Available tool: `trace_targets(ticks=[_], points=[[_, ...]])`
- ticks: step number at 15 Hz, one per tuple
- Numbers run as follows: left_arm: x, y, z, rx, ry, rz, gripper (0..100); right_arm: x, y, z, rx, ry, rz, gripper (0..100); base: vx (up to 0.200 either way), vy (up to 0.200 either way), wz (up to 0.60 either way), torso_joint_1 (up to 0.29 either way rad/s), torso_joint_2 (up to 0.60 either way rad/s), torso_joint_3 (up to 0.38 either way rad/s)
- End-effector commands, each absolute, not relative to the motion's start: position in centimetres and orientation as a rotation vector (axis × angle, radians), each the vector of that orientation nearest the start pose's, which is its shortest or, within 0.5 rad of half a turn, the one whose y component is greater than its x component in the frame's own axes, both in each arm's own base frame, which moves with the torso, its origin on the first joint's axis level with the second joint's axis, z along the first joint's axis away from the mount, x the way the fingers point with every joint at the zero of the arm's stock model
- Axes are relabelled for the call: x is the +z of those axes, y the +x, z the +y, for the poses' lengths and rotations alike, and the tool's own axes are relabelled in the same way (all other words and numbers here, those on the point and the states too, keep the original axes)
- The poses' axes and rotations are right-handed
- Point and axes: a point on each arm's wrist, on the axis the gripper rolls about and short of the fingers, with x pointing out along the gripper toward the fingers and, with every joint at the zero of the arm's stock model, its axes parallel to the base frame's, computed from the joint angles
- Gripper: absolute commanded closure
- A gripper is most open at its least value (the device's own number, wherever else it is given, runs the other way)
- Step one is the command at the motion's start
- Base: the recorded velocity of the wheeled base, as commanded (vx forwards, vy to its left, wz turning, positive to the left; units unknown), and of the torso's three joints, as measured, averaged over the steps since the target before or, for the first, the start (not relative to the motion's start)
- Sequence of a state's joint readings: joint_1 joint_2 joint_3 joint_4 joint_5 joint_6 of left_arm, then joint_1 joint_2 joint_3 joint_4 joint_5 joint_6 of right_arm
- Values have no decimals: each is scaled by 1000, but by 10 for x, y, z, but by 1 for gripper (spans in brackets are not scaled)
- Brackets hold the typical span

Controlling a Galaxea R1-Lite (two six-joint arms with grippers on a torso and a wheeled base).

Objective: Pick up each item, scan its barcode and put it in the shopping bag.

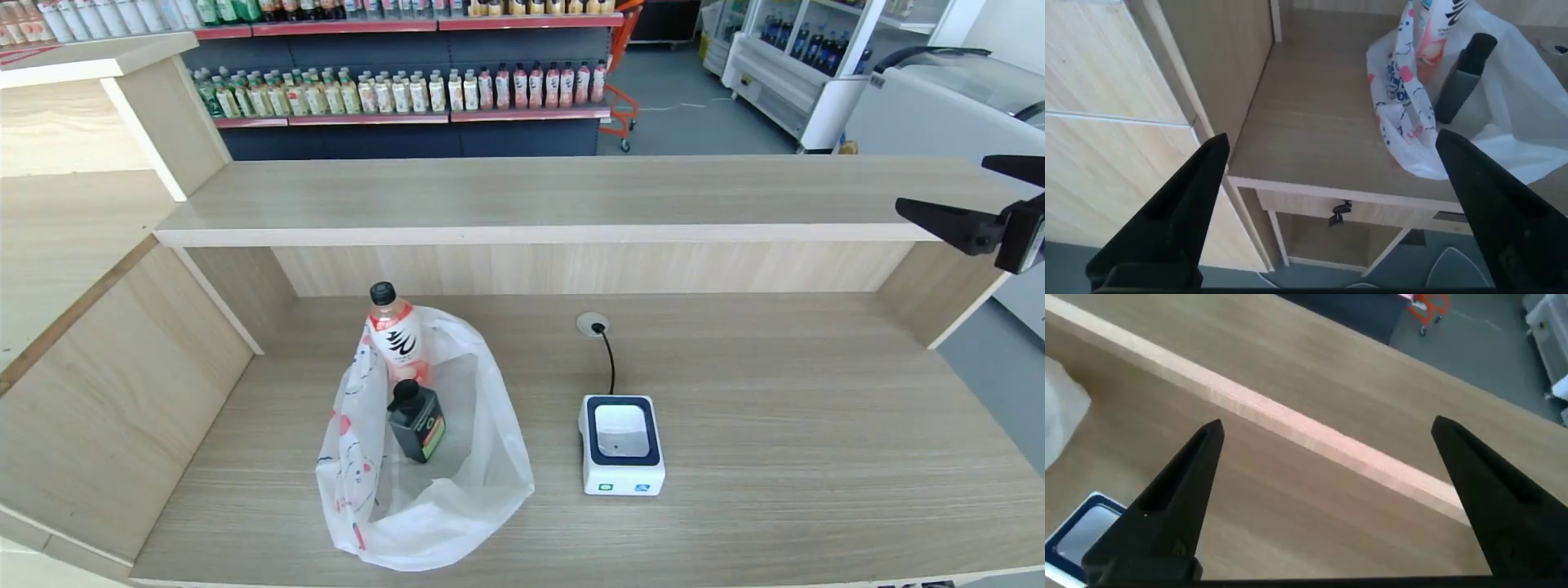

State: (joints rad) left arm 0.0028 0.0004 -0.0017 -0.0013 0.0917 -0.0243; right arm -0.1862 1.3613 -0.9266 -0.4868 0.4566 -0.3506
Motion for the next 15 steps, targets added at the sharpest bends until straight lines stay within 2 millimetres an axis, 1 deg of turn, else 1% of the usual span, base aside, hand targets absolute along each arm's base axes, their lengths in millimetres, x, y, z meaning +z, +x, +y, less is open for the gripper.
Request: trace_targets(ticks=[1, 3, 5, 7, 8, 9, 10, 14, 15], points=[[76, -23, 2, 95, -25, -3, 0, 293, 224, -37, 226, -344, -85, 0, 0, 0, 0, 0, 0, 0], [76, -23, 2, 95, -25, -4, 0, 290, 220, -40, 209, -319, -67, 0, 0, 0, 0, 0, 0, 0], [76, -23, 2, 97, -25, -4, 0, 287, 212, -43, 183, -240, -9, 0, 0, 0, 0, 0, 0, 0], [76, -23, 2, 95, -25, -4, 0, 277, 197, -45, 56, -183, 104, 0, 0, 0, 0, 0, 0, 0], [76, -23, 2, 95, -25, -4, 0, 268, 186, -44, -23, -149, 160, 0, 0, 0, 0, 0, 0, 0], [76, -23, 2, 95, -25, -4, 0, 265, 180, -42, -45, -134, 177, 0, 0, 0, 0, 0, 0, 0], [76, -23, 2, 95, -25, -4, 0, 252, 159, -37, -91, -95, 219, 0, 0, 0, 0, 0, 0, 0], [76, -23, 2, 95, -25, -4, 0, 208, 103, -22, -89, -85, 251, 0, 0, 0, 0, 0, 0, 0], [76, -23, 2, 95, -25, -4, 0, 189, 83, -15, -87, -79, 244, 0, 0, 0, 0, 0, 0, 0]])
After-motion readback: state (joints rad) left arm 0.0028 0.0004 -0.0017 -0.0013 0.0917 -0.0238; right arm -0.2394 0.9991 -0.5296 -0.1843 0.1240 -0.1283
